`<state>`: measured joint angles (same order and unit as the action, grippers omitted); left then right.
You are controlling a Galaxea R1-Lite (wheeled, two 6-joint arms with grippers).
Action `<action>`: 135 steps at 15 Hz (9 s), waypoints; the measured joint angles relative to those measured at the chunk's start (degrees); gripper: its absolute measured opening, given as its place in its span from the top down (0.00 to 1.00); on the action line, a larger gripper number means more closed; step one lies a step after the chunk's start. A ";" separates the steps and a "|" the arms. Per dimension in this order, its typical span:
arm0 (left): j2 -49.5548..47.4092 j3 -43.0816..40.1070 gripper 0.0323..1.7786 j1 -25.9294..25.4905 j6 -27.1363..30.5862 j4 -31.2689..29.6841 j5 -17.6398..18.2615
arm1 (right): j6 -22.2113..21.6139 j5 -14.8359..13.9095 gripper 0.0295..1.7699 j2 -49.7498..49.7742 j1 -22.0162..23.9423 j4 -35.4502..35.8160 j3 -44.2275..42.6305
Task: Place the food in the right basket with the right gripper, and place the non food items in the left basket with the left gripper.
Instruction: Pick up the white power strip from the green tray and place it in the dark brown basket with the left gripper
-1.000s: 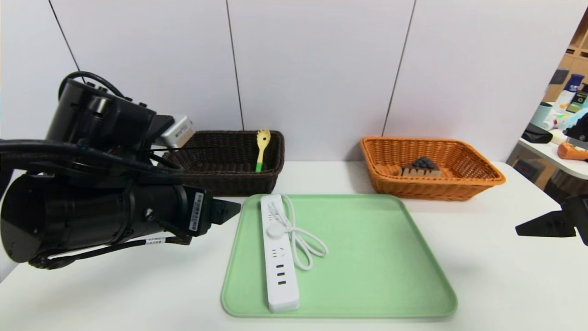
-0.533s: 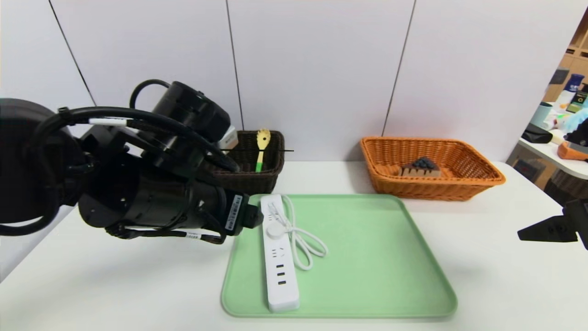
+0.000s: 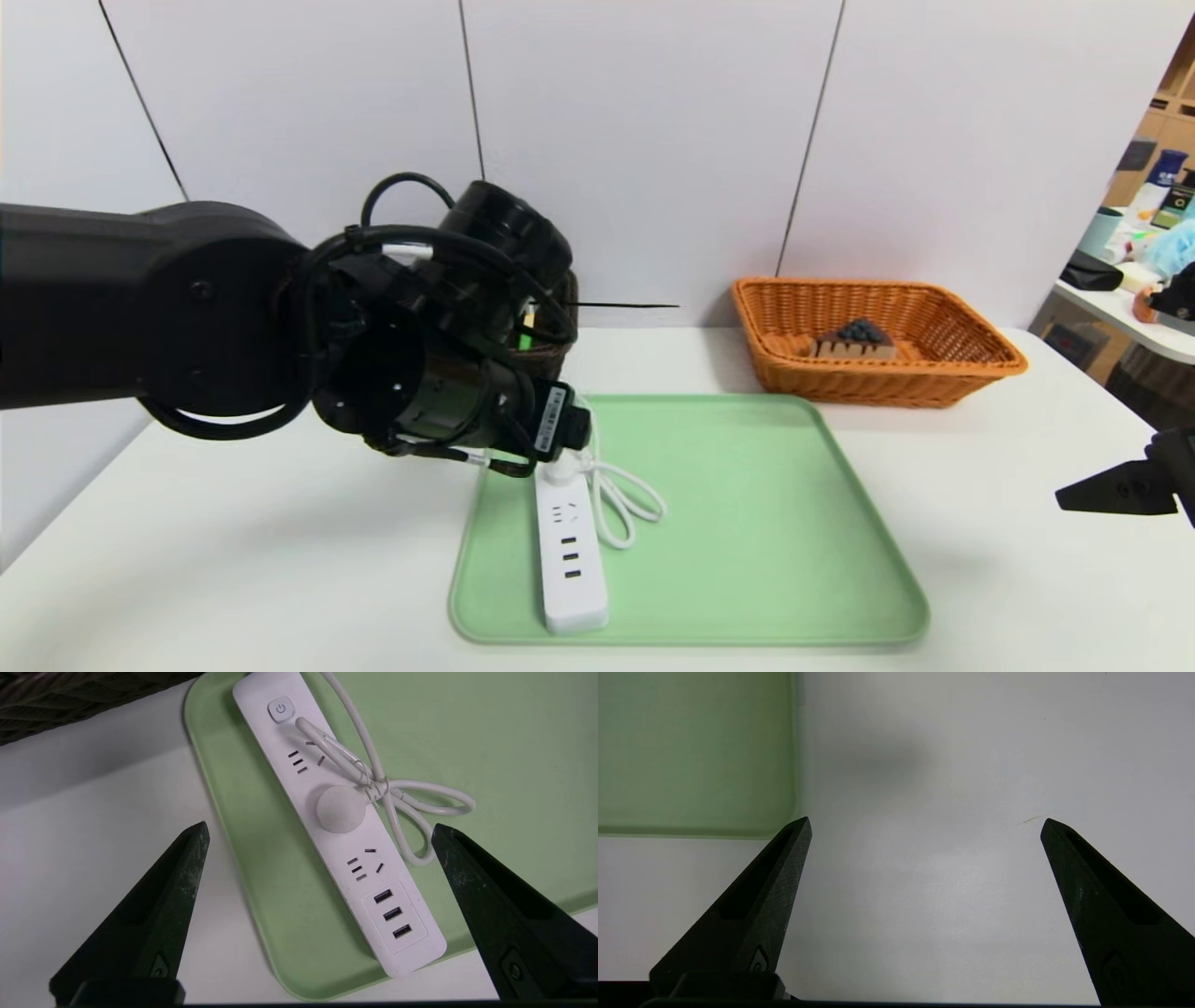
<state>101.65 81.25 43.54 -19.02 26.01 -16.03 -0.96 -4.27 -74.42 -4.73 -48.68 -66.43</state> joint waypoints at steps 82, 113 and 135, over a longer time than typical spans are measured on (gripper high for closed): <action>10.48 15.93 0.05 2.76 -31.43 3.00 11.02 | 0.83 -1.16 0.04 -0.90 -2.43 5.52 6.73; 17.70 16.87 0.05 6.07 -34.97 2.73 12.70 | 1.12 -2.54 0.04 -1.40 -3.12 5.68 5.60; 19.75 14.95 0.05 6.45 -24.66 2.45 -0.72 | 1.15 -2.36 0.04 -1.32 -3.45 5.57 5.11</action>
<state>121.39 96.20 49.99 -43.68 28.47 -16.75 0.18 -6.63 -75.74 -8.18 -43.11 -61.32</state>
